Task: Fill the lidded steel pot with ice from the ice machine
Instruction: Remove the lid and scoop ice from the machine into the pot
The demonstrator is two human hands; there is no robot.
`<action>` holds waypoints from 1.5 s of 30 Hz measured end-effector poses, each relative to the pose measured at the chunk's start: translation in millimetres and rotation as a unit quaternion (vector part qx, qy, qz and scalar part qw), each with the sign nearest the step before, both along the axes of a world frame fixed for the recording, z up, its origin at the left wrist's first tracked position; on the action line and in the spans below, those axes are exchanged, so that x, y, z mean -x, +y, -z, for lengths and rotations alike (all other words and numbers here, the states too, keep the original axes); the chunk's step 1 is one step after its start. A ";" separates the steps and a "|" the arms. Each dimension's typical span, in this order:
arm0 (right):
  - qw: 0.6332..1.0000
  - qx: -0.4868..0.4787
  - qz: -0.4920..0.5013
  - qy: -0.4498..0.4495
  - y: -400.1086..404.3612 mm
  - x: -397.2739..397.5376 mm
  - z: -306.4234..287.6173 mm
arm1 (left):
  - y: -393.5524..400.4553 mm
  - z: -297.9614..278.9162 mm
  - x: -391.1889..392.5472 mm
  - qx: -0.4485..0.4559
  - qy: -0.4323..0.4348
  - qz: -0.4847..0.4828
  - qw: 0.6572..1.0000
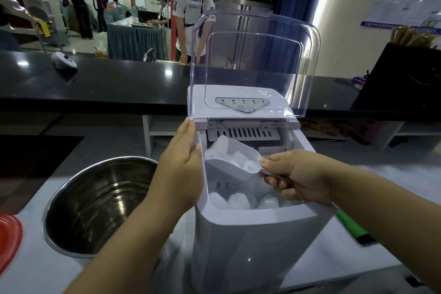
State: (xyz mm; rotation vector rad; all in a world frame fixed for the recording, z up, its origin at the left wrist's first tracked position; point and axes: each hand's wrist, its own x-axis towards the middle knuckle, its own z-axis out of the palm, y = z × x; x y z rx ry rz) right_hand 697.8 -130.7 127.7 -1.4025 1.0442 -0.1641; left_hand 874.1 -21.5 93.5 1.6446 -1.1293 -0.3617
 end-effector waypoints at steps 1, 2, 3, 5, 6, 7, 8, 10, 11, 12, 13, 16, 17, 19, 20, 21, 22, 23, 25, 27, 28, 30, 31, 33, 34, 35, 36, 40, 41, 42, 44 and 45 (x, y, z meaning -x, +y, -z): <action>1.000 -0.002 -0.002 -0.006 -0.1 0.5 -0.2 | -0.2 0.1 -0.1 0.001 0.000 0.000 1.000; 1.000 -0.004 -0.003 -0.012 -0.6 1.2 -0.5 | -0.1 -0.1 0.0 0.002 -0.001 0.000 1.000; 1.000 -0.002 -0.004 -0.016 -1.0 1.8 -1.4 | -0.2 0.0 -0.2 0.002 0.000 0.000 1.000; 1.000 0.003 -0.008 -0.016 -2.0 3.6 -4.5 | -0.3 0.6 -0.7 0.004 0.001 0.000 1.000; 1.000 0.004 -0.010 -0.015 -2.3 4.4 -6.8 | -0.1 0.6 -0.8 0.005 0.000 0.000 1.000; 1.000 0.003 -0.009 -0.017 -2.2 5.4 -9.3 | -0.2 0.8 -1.1 0.007 -0.002 0.000 1.000; 1.000 0.001 -0.007 -0.020 -2.1 6.5 -11.4 | -0.2 0.8 -1.4 0.009 -0.002 -0.001 1.000; 1.000 0.009 -0.001 -0.027 -1.1 8.9 -15.0 | -0.5 0.6 -3.3 0.020 -0.001 -0.005 1.000; 0.999 0.019 0.001 -0.029 -0.4 10.0 -16.2 | -0.6 0.3 -4.5 0.024 -0.004 -0.006 1.000; 0.999 0.030 0.001 -0.033 0.1 10.7 -16.9 | 0.0 -0.6 -5.8 0.029 -0.012 -0.007 0.999; 0.998 0.040 0.001 -0.038 1.0 11.1 -17.8 | 0.6 -2.3 -7.0 0.035 -0.021 -0.011 0.999; 0.997 0.064 0.005 -0.053 3.6 10.1 -20.9 | 7.7 -10.0 -12.2 0.053 -0.040 -0.026 0.997; 0.996 0.071 0.006 -0.056 4.5 8.1 -22.7 | 11.9 -12.8 -15.9 0.053 -0.048 -0.035 0.997; 0.995 0.082 0.001 -0.064 6.5 4.0 -27.1 | 20.3 -14.7 -25.2 0.049 -0.063 -0.053 0.995; 0.994 0.088 -0.009 -0.068 7.7 0.3 -29.8 | 25.3 -14.5 -31.1 0.047 -0.070 -0.068 0.994; 0.993 0.094 -0.019 -0.070 9.2 -4.0 -32.5 | 30.5 -14.2 -37.0 0.046 -0.076 -0.087 0.992; 0.992 0.100 -0.028 -0.071 10.8 -9.1 -35.5 | 36.0 -13.4 -43.8 0.049 -0.080 -0.104 0.990; 0.991 0.105 -0.037 -0.070 12.4 -15.8 -37.5 | 42.8 -12.6 -50.8 0.050 -0.081 -0.121 0.988; 0.990 0.116 -0.045 -0.063 15.9 -28.3 -41.4 | 55.2 -10.9 -61.5 0.044 -0.093 -0.148 0.984; 0.988 0.140 -0.048 -0.047 20.1 -43.5 -44.1 | 67.1 -4.4 -73.6 0.026 -0.122 -0.180 0.976; 0.985 0.160 -0.047 -0.034 22.5 -51.1 -45.3 | 72.5 -0.2 -80.2 0.012 -0.135 -0.200 0.970; 0.977 0.206 -0.047 -0.003 27.0 -67.1 -46.6 | 81.9 9.2 -94.5 -0.024 -0.154 -0.229 0.961; 0.972 0.228 -0.051 0.010 28.8 -73.1 -47.5 | 84.5 14.1 -100.9 -0.047 -0.158 -0.238 0.957; 0.961 0.268 -0.068 0.027 31.8 -84.5 -47.8 | 89.5 24.8 -115.3 -0.105 -0.158 -0.258 0.947; 0.953 0.289 -0.077 0.034 32.5 -89.1 -47.6 | 91.4 28.9 -120.8 -0.132 -0.156 -0.263 0.943; 0.945 0.313 -0.085 0.039 32.8 -92.9 -47.0 | 92.9 32.1 -124.7 -0.157 -0.151 -0.265 0.939; 0.934 0.341 -0.095 0.044 33.0 -96.6 -46.3 | 94.0 34.9 -127.8 -0.181 -0.141 -0.264 0.937; 0.859 0.481 -0.150 0.094 34.5 -109.6 -42.9 | 94.1 44.8 -135.1 -0.221 -0.085 -0.241 0.941; 0.840 0.508 -0.160 0.104 36.0 -111.6 -43.0 | 93.7 47.2 -136.3 -0.219 -0.072 -0.240 0.943; 0.823 0.529 -0.171 0.113 37.7 -113.7 -43.3 | 93.4 49.7 -137.7 -0.215 -0.062 -0.238 0.945; 0.793 0.562 -0.191 0.137 41.2 -116.6 -43.0 | 93.2 53.7 -140.7 -0.207 -0.056 -0.238 0.947; 0.780 0.575 -0.198 0.149 42.5 -117.8 -42.2 | 93.0 54.8 -142.3 -0.201 -0.055 -0.240 0.948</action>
